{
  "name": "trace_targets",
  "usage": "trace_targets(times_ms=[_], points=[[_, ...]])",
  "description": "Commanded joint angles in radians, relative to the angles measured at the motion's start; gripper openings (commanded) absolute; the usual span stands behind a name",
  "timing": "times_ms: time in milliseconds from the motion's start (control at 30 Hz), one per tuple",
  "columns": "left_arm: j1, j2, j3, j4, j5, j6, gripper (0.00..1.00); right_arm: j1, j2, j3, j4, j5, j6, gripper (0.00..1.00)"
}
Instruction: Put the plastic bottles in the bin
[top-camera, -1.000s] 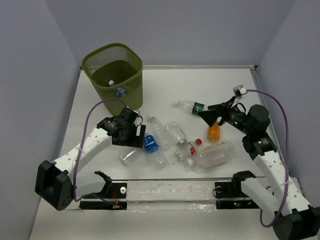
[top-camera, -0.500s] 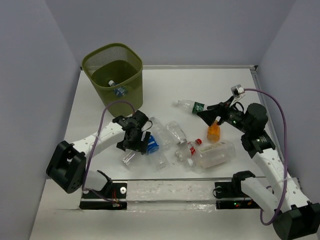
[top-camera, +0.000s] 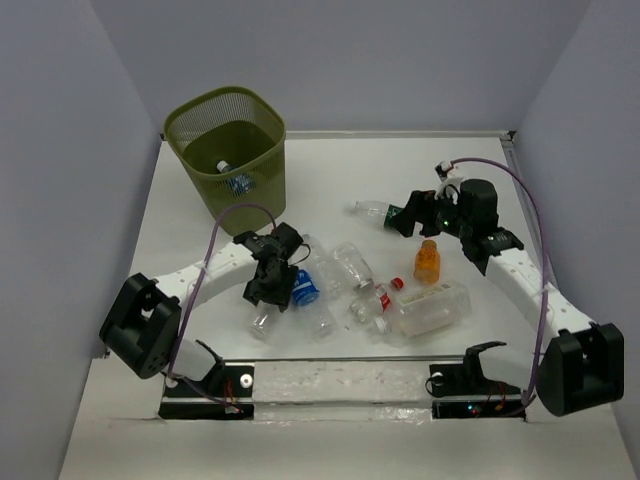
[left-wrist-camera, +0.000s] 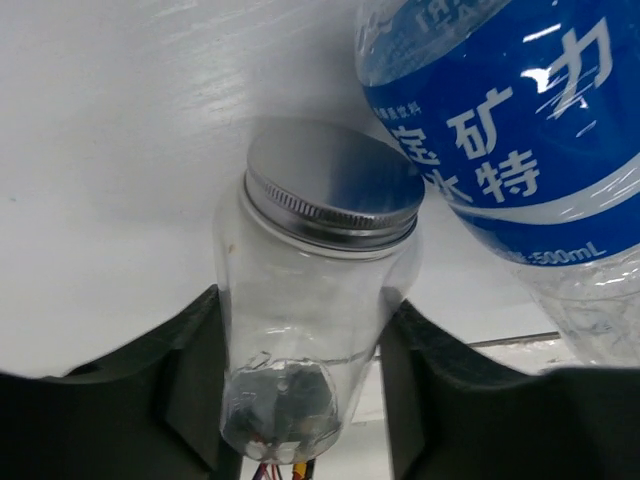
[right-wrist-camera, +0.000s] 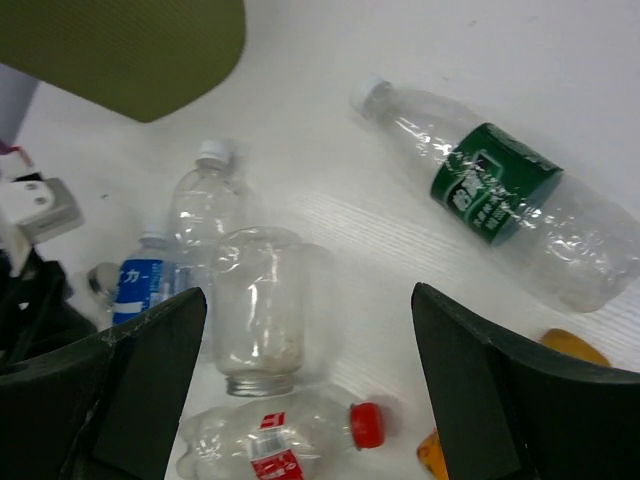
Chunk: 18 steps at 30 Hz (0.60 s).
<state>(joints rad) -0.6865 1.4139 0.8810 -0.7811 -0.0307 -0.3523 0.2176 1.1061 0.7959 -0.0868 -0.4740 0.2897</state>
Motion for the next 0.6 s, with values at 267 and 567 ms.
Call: trace_targets(times_ms=[267,567], points=[[-0.008,-0.187,0.131,-0.110,-0.003,-0.036,0.38,0.101,0.328,0.297,-0.197,0.328,-0.483,1.00],[-0.008,-0.305,0.317,-0.020,-0.054,-0.042,0.38,0.175,0.656,0.529,-0.304,0.442,-0.678,1.00]])
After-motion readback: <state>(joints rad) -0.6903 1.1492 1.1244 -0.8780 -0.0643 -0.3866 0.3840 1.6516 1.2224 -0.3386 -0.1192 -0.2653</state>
